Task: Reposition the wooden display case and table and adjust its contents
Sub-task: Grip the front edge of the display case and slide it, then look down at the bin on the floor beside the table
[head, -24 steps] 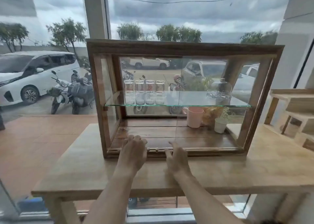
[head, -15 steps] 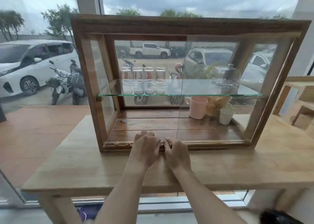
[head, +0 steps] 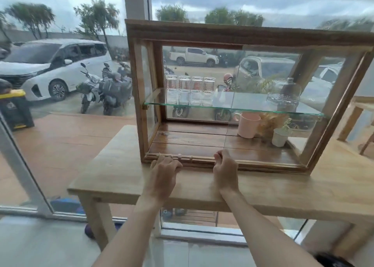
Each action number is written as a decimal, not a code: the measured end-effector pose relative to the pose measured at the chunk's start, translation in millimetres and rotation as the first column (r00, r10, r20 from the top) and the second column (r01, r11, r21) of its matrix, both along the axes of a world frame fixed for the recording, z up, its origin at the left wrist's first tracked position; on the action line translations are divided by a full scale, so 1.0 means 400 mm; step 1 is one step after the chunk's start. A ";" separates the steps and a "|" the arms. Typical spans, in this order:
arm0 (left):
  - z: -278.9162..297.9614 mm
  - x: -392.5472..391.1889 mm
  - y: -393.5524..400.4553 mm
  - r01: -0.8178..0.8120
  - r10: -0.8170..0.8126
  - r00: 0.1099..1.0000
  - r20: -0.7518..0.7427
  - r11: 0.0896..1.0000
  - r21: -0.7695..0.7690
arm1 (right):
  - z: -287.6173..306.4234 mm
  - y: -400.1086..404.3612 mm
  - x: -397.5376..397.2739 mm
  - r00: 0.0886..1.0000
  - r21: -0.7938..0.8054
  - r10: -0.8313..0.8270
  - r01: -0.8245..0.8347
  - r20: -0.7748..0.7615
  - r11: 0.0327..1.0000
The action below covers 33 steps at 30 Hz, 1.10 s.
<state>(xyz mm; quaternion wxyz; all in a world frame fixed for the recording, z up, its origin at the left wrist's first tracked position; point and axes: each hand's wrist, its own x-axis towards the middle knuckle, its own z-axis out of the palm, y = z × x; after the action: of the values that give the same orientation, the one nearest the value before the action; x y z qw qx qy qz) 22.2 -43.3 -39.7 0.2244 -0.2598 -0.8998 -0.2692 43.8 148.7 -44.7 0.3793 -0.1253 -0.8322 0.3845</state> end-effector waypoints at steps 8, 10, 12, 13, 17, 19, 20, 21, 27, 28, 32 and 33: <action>-0.059 0.094 -0.391 -0.364 0.362 0.931 0.056 0.931 0.030 | -0.050 -0.252 0.081 0.941 0.105 0.180 -0.156 -0.285 0.982; -0.072 0.116 -0.475 -0.429 0.424 0.902 0.080 0.901 0.063 | -0.094 -0.369 0.099 0.921 0.131 0.314 -0.291 -0.230 0.948; -0.090 0.133 -0.551 -0.483 0.473 0.875 0.105 0.868 0.115 | -0.135 -0.477 0.113 0.893 0.130 0.418 -0.400 -0.165 0.907; -0.105 0.139 -0.590 -0.512 0.499 0.858 0.124 0.848 0.133 | -0.156 -0.529 0.117 0.878 0.118 0.457 -0.443 -0.141 0.889; -0.186 0.154 -0.730 -0.597 0.579 0.796 0.178 0.799 0.073 | -0.237 -0.715 0.126 0.835 0.032 0.550 -0.551 0.018 0.834; -0.231 0.163 -0.781 -0.636 0.618 0.759 0.203 0.771 0.029 | -0.276 -0.792 0.127 0.800 -0.023 0.595 -0.595 0.082 0.803; -0.254 0.168 -0.800 -0.654 0.634 0.740 0.223 0.757 0.019 | -0.298 -0.825 0.123 0.781 -0.062 0.613 -0.610 0.124 0.790; -0.278 0.173 -0.817 -0.668 0.645 0.722 0.251 0.744 0.010 | -0.321 -0.854 0.118 0.764 -0.100 0.622 -0.615 0.170 0.782; -0.433 0.197 -0.905 -0.742 0.690 0.562 0.457 0.665 -0.091 | -0.453 -0.984 0.097 0.622 -0.209 0.616 -0.601 0.483 0.771; -0.454 0.199 -0.915 -0.754 0.696 0.535 0.478 0.649 -0.100 | -0.466 -0.997 0.094 0.581 -0.235 0.624 -0.605 0.523 0.760; -0.508 0.200 -0.947 -0.786 0.728 0.451 0.517 0.598 -0.156 | -0.508 -1.027 0.075 0.501 -0.238 0.610 -0.619 0.614 0.748; -0.514 0.203 -0.951 -0.792 0.738 0.434 0.517 0.586 -0.170 | -0.512 -1.029 0.073 0.499 -0.223 0.600 -0.622 0.626 0.750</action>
<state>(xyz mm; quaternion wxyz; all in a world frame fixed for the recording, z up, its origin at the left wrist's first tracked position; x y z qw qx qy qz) 103.6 -423.9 -245.3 0.0728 0.2737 -0.9278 -0.2427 73.0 -262.9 -249.4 -0.1010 0.0547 -0.9052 0.4091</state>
